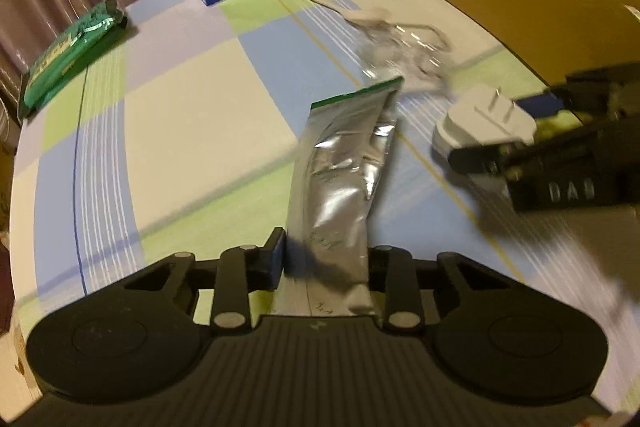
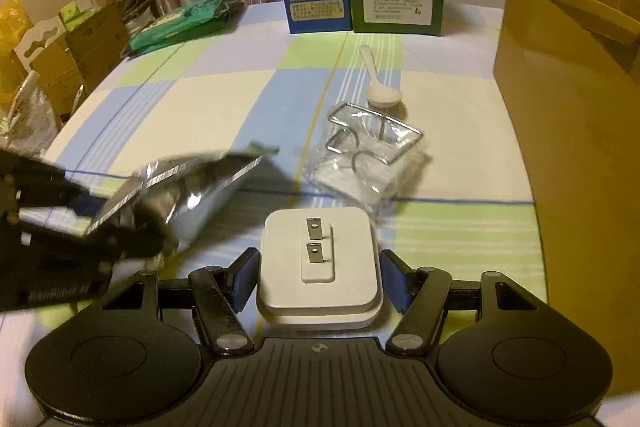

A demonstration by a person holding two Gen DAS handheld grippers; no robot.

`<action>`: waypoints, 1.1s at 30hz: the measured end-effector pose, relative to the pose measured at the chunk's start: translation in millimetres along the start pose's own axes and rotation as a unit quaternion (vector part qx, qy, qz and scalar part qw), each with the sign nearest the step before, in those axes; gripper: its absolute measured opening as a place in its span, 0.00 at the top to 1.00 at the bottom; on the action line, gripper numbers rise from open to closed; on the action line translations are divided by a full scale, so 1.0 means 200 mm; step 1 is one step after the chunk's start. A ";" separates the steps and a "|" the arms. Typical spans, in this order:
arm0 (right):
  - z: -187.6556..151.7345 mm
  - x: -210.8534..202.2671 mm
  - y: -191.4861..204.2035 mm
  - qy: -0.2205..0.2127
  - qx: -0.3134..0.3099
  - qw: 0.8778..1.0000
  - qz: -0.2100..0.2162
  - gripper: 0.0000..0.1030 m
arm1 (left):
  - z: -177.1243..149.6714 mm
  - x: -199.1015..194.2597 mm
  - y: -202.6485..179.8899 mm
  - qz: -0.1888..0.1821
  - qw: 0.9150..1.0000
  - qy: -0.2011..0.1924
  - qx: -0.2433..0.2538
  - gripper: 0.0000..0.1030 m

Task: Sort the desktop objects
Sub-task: 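Carry the foil bag with the left tool while the right tool carries the plug toward the cardboard box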

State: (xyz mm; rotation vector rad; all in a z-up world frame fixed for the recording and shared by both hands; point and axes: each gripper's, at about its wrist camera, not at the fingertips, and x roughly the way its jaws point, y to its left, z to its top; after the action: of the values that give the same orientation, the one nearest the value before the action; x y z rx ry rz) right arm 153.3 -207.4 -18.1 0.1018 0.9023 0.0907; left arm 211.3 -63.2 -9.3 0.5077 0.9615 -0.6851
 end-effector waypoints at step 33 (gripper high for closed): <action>-0.41 -0.24 0.03 0.019 -0.039 0.999 0.018 0.40 | -0.11 -0.05 -0.20 -0.048 0.997 0.041 0.053 0.65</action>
State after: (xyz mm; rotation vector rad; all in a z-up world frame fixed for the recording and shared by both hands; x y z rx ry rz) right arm 58.8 -203.3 -29.5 0.0441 0.9339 0.1612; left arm 166.6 -72.7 -15.9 0.5885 1.0349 -0.8104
